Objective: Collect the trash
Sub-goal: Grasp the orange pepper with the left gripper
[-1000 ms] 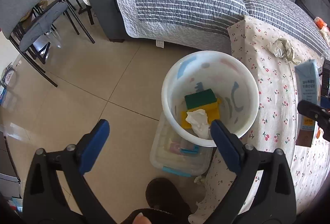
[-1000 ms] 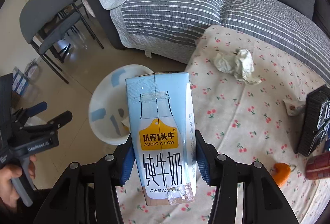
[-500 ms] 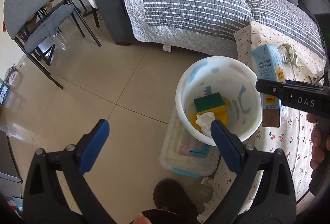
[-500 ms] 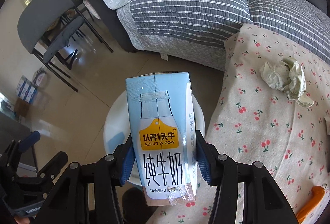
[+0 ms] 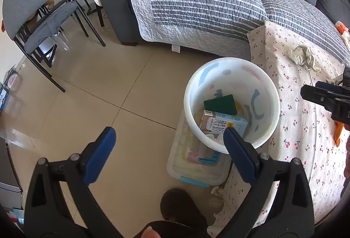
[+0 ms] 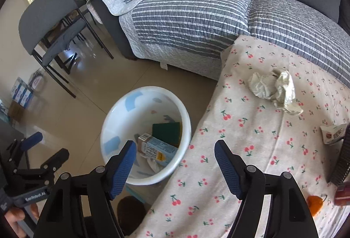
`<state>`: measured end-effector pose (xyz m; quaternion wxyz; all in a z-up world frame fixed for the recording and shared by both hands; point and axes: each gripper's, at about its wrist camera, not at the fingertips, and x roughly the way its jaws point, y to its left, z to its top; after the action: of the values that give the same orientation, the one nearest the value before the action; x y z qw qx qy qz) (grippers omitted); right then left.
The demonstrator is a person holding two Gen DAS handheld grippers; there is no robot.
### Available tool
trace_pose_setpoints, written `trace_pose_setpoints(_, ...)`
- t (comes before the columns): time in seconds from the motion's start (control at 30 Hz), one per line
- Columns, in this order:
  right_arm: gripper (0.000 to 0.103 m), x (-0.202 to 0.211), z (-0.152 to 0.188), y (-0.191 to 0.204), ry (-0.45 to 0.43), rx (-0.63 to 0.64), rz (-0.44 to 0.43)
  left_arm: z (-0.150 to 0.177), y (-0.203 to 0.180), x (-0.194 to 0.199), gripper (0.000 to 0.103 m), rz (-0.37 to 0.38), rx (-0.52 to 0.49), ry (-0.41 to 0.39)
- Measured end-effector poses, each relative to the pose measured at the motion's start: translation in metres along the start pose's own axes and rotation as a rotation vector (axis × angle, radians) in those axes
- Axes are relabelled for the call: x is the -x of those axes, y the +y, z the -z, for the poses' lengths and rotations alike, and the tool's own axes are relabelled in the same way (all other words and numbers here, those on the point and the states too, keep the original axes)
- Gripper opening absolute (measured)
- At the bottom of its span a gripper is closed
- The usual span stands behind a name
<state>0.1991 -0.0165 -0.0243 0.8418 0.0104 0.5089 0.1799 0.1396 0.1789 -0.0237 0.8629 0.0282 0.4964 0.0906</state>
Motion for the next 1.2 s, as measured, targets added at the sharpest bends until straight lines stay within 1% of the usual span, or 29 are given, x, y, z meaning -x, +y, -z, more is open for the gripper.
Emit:
trace_pose_setpoints(0.17, 0.080, 0.031, 0.017, -0.033, -0.006, -0.025, 0.034, 0.000, -0.013, 0.003, 0.098, 0.024, -0.021, 0.003)
trace_pose_setpoints(0.27, 0.080, 0.051, 0.029, -0.053, -0.010, -0.035, 0.076, 0.000, -0.025, 0.005, 0.099, 0.035, -0.036, 0.005)
trace_pose_setpoints(0.37, 0.083, 0.071, 0.044, -0.074, -0.010, -0.038, 0.107, -0.001, -0.039, 0.007, 0.102, 0.046, -0.057, 0.003)
trace_pose_setpoints(0.5, 0.093, 0.096, 0.064, -0.102, 0.000, -0.052, 0.115, -0.001, -0.062, 0.011, 0.102, 0.077, -0.094, 0.006)
trace_pose_setpoints(0.53, 0.096, 0.102, 0.069, -0.108, 0.002, -0.052, 0.130, -0.001, -0.068, 0.012, 0.102, 0.085, -0.105, 0.007)
trace_pose_setpoints(0.57, 0.097, 0.107, 0.074, -0.113, 0.005, -0.050, 0.151, 0.000, -0.075, 0.013, 0.102, 0.091, -0.116, 0.008)
trace_pose_setpoints(0.6, 0.102, 0.111, 0.078, -0.118, 0.009, -0.048, 0.174, 0.000, -0.082, 0.014, 0.102, 0.095, -0.129, 0.007)
trace_pose_setpoints(0.63, 0.103, 0.116, 0.084, -0.124, 0.008, -0.045, 0.197, 0.000, -0.090, 0.015, 0.102, 0.098, -0.143, 0.007)
trace_pose_setpoints(0.77, 0.103, 0.134, 0.107, -0.146, -0.014, -0.058, 0.244, 0.003, -0.122, 0.017, 0.102, 0.122, -0.192, 0.016)
trace_pose_setpoints(0.87, 0.103, 0.140, 0.120, -0.167, 0.014, -0.089, 0.284, 0.007, -0.149, 0.017, 0.102, 0.157, -0.228, 0.041)
trace_pose_setpoints(1.03, 0.103, 0.154, 0.137, -0.206, 0.015, -0.168, 0.309, 0.011, -0.202, 0.019, 0.102, 0.205, -0.294, 0.071)
trace_pose_setpoints(1.2, 0.103, 0.168, 0.157, -0.245, 0.017, -0.255, 0.343, 0.014, -0.249, 0.022, 0.102, 0.303, -0.319, 0.128)
